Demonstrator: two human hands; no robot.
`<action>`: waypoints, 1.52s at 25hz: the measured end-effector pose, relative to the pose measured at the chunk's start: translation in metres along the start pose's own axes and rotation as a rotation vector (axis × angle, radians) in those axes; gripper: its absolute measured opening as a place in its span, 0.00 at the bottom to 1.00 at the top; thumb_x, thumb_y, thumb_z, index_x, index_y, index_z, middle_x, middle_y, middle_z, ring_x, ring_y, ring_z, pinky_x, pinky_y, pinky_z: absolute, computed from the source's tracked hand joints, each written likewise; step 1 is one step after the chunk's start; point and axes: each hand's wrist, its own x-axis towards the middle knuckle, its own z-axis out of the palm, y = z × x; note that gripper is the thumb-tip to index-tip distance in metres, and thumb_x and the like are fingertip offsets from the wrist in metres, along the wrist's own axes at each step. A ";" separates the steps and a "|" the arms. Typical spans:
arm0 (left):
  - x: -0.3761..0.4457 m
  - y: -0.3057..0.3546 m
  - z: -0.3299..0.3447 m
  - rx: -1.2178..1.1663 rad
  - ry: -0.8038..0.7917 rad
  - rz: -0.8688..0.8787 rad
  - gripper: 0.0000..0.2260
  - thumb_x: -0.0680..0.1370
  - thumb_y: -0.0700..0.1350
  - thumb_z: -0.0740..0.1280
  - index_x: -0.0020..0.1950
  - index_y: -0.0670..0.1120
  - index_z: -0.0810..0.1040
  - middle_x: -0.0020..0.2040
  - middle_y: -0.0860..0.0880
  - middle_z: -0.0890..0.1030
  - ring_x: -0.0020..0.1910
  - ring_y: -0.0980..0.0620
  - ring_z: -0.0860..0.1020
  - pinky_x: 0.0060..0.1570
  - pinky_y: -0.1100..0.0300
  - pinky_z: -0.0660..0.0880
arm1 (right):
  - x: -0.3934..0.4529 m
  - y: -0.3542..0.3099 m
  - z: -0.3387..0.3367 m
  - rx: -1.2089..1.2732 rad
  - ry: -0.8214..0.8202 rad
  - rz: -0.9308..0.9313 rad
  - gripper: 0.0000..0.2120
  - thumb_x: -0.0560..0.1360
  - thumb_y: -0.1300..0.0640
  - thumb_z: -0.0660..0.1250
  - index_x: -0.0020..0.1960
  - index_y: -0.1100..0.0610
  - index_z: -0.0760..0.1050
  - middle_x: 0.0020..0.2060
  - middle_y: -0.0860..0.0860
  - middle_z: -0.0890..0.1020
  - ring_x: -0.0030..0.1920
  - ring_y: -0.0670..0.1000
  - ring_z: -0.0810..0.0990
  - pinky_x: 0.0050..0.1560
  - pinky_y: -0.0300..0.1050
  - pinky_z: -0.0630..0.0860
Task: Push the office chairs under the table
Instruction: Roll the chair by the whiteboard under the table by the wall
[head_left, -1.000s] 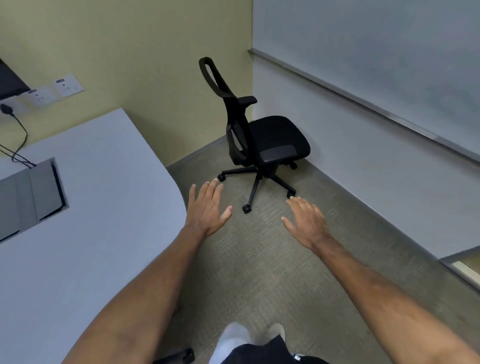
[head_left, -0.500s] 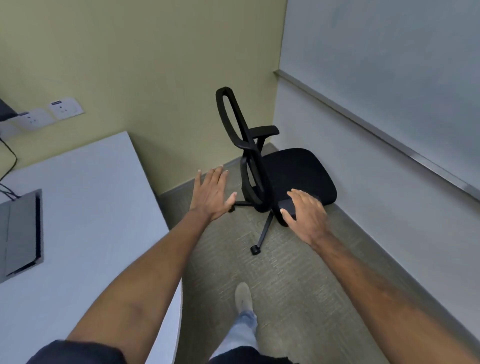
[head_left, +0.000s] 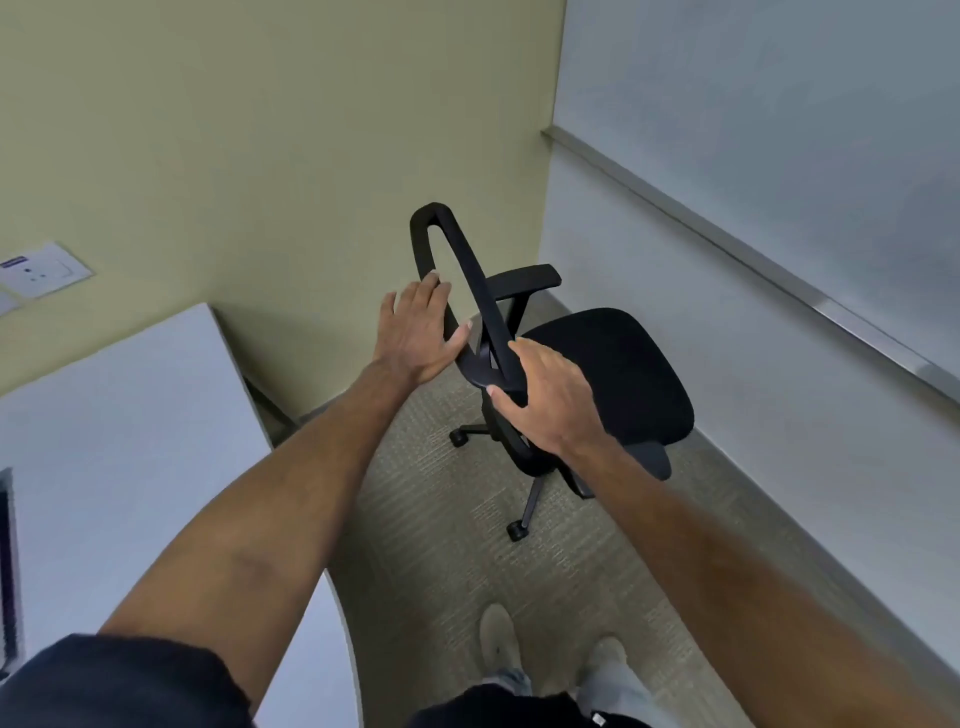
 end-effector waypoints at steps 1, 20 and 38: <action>0.008 -0.003 0.003 -0.012 -0.020 -0.008 0.32 0.84 0.63 0.59 0.81 0.45 0.65 0.84 0.43 0.62 0.80 0.41 0.64 0.78 0.38 0.60 | 0.011 -0.005 0.002 0.005 -0.018 0.011 0.36 0.80 0.36 0.68 0.79 0.55 0.67 0.75 0.52 0.76 0.75 0.54 0.74 0.76 0.58 0.71; 0.053 0.003 0.023 -0.066 -0.164 0.054 0.34 0.84 0.64 0.59 0.82 0.43 0.63 0.86 0.43 0.57 0.85 0.42 0.54 0.82 0.38 0.51 | 0.019 0.018 0.006 -0.004 -0.236 0.230 0.46 0.69 0.20 0.63 0.75 0.52 0.71 0.64 0.48 0.83 0.65 0.54 0.82 0.62 0.55 0.80; 0.024 0.073 0.015 0.085 -0.381 0.277 0.31 0.80 0.75 0.53 0.65 0.55 0.80 0.55 0.51 0.86 0.51 0.47 0.82 0.53 0.52 0.75 | -0.083 0.180 -0.125 -0.085 -0.458 0.293 0.28 0.60 0.30 0.64 0.60 0.31 0.71 0.46 0.32 0.79 0.48 0.43 0.81 0.42 0.40 0.69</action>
